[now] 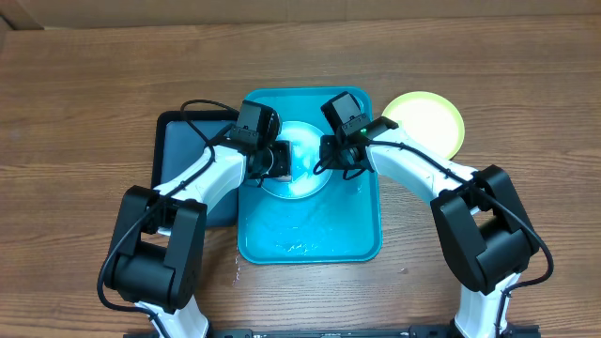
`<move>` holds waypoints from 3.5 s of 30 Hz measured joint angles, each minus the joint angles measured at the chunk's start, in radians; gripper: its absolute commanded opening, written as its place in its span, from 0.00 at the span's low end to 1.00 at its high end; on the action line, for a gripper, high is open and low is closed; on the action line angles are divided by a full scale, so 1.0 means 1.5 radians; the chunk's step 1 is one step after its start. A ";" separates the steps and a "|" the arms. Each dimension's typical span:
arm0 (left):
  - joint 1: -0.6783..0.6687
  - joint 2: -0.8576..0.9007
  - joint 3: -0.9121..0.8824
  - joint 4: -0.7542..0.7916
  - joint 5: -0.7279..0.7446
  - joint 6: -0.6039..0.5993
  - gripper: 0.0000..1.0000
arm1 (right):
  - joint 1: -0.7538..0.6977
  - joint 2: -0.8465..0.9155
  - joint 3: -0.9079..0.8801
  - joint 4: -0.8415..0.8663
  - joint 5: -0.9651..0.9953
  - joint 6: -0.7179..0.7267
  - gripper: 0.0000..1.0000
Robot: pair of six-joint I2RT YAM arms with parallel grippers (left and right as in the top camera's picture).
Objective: Clean dirty plates on tray and stack at the side
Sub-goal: 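Keep scrubbing the white plate center with the sponge in the left gripper, then scrub around the white plate's surface with the sponge while right gripper holds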
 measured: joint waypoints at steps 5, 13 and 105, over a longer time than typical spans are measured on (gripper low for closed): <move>-0.005 0.002 -0.007 0.046 -0.001 -0.011 0.04 | -0.001 0.000 0.000 0.001 0.003 0.000 0.04; -0.013 0.007 -0.010 0.106 -0.032 -0.011 0.04 | -0.001 0.000 0.000 0.005 -0.001 0.000 0.04; -0.012 0.045 0.082 -0.056 -0.013 0.044 0.04 | 0.009 0.000 -0.001 -0.042 -0.036 0.000 0.04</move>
